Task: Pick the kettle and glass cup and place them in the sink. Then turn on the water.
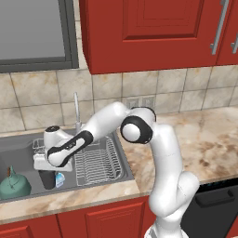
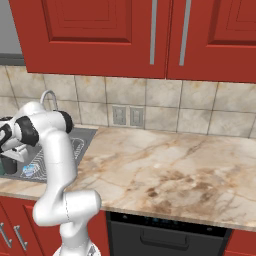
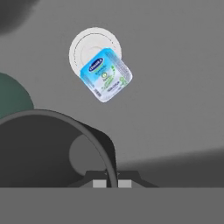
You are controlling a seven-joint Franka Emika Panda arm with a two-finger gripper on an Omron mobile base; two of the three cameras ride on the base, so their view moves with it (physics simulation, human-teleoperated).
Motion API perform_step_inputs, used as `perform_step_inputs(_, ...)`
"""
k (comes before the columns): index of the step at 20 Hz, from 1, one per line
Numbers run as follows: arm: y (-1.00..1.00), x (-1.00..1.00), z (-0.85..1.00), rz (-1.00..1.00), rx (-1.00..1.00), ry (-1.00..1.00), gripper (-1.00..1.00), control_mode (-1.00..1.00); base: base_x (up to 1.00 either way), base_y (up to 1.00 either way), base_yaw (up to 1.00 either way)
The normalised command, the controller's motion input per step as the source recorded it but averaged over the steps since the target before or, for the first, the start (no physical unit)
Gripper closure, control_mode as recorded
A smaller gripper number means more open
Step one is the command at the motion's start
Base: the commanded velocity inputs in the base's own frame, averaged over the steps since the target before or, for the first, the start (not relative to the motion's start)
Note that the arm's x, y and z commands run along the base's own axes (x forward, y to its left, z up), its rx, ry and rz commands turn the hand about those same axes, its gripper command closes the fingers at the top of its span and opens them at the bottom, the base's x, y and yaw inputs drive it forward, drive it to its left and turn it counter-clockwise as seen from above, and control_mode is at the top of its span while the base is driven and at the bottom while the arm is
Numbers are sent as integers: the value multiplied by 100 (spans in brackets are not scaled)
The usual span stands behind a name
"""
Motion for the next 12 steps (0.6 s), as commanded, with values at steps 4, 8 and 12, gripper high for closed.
perform_step_inputs(4,5,10,-18,0,0,0,100,-100,0,0,0)
perform_step_inputs(8,7,4,-20,0,0,0,100,-100,0,0,0)
perform_step_inputs(12,9,1,-17,0,0,0,100,-100,0,0,0)
